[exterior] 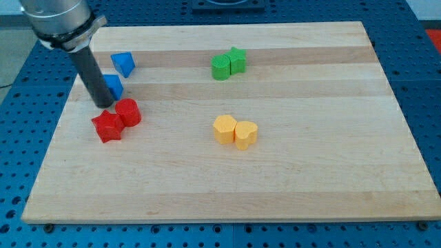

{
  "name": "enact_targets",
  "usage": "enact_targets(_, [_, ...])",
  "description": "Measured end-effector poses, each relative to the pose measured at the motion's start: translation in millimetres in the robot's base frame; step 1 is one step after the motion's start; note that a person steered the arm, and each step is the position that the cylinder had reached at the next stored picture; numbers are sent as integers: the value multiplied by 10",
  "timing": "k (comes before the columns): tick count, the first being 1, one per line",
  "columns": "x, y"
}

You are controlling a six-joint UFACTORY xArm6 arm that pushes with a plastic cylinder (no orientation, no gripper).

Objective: Place the red star towards the bottom of the red circle

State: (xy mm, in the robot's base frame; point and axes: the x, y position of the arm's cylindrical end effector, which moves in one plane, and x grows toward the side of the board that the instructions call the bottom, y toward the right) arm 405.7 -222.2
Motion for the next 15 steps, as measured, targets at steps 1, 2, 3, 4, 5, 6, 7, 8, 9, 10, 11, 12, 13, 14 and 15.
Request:
enact_targets(1, [-183, 2])
enact_targets(2, [-367, 2])
enact_targets(3, [-516, 10])
enact_targets(4, [-475, 47])
enact_targets(5, [-66, 30])
enact_targets(6, [465, -6])
enact_targets(7, [906, -38])
enact_targets(8, [1116, -38])
enact_targets(9, [1450, -16])
enact_targets(10, [1517, 61])
enact_targets(11, [1357, 170])
enact_targets(12, [1222, 279])
enact_targets(13, [1086, 283])
enact_targets(14, [1033, 283])
enact_targets(15, [1030, 331])
